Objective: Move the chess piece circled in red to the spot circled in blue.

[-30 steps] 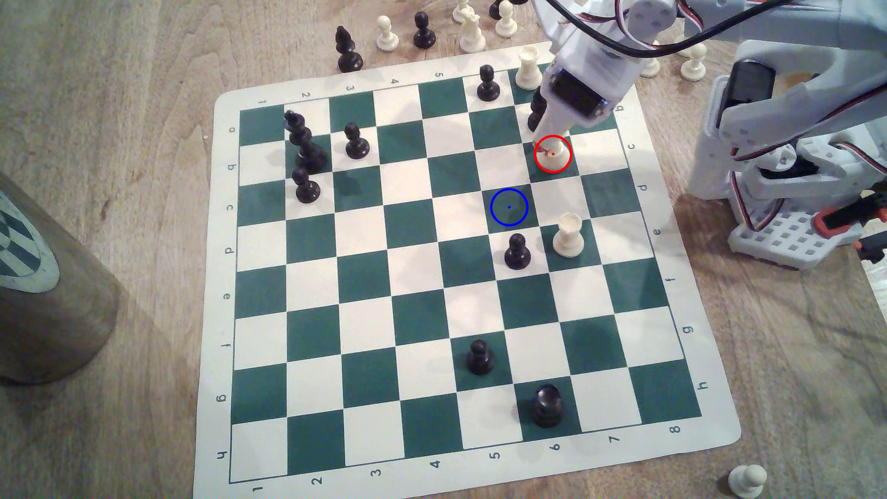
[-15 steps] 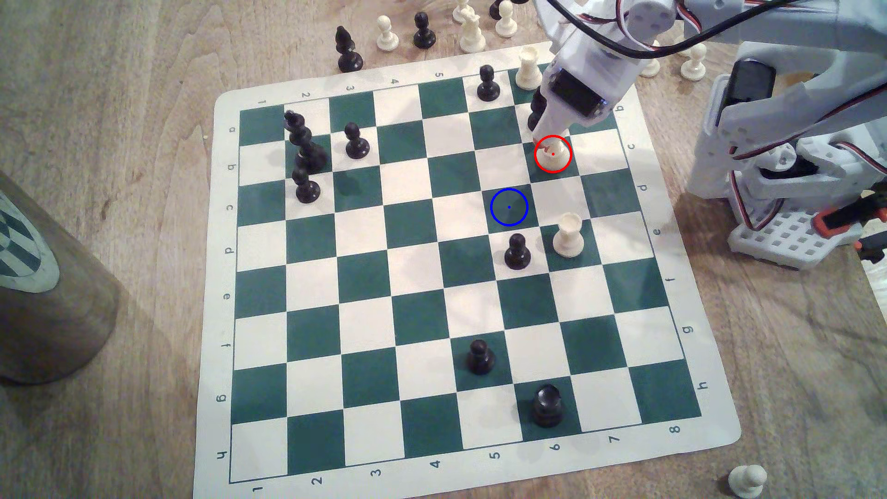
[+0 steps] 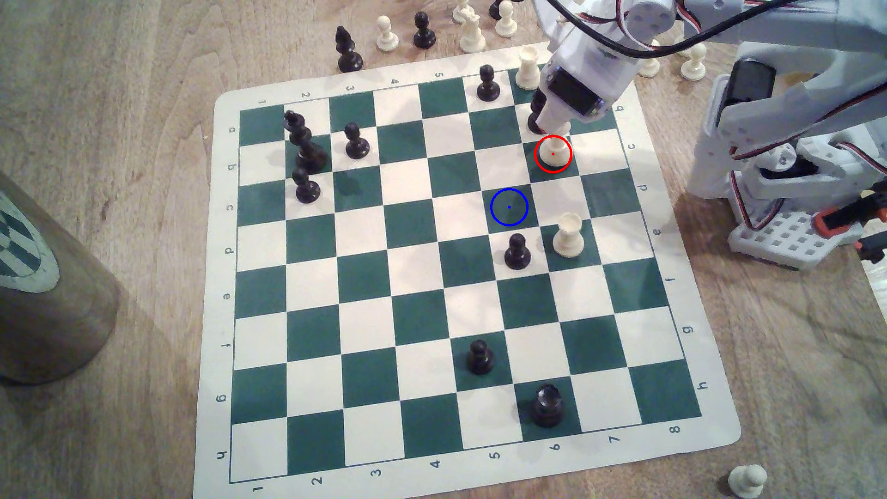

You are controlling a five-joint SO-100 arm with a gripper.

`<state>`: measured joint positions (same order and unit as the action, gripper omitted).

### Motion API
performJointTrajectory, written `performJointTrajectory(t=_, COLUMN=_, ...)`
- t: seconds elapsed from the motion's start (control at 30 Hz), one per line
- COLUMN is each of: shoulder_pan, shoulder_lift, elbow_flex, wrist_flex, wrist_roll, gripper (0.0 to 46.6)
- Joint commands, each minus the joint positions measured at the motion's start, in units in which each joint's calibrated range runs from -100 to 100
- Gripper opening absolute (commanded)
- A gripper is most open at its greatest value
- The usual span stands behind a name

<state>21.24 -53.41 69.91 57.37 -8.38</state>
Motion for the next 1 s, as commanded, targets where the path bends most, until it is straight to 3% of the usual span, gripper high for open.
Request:
performJointTrajectory(t=0.0, shoulder_pan=-0.08, shoulder_lift=-3.89, elbow_flex=-1.64, wrist_flex=1.02, wrist_roll=0.10, gripper=0.3)
performJointTrajectory(t=0.23, shoulder_pan=-3.52, shoulder_lift=-9.32, elbow_flex=-13.42, wrist_flex=12.16, wrist_roll=-1.47, gripper=0.3)
performJointTrajectory(t=0.47, shoulder_pan=-10.09, shoulder_lift=-1.59, elbow_flex=-26.48, wrist_flex=15.44, wrist_roll=-3.96, gripper=0.2)
performJointTrajectory(t=0.97, shoulder_pan=-15.72, shoulder_lift=17.08, elbow_flex=-29.65, wrist_flex=5.53, wrist_roll=-4.79, gripper=0.2)
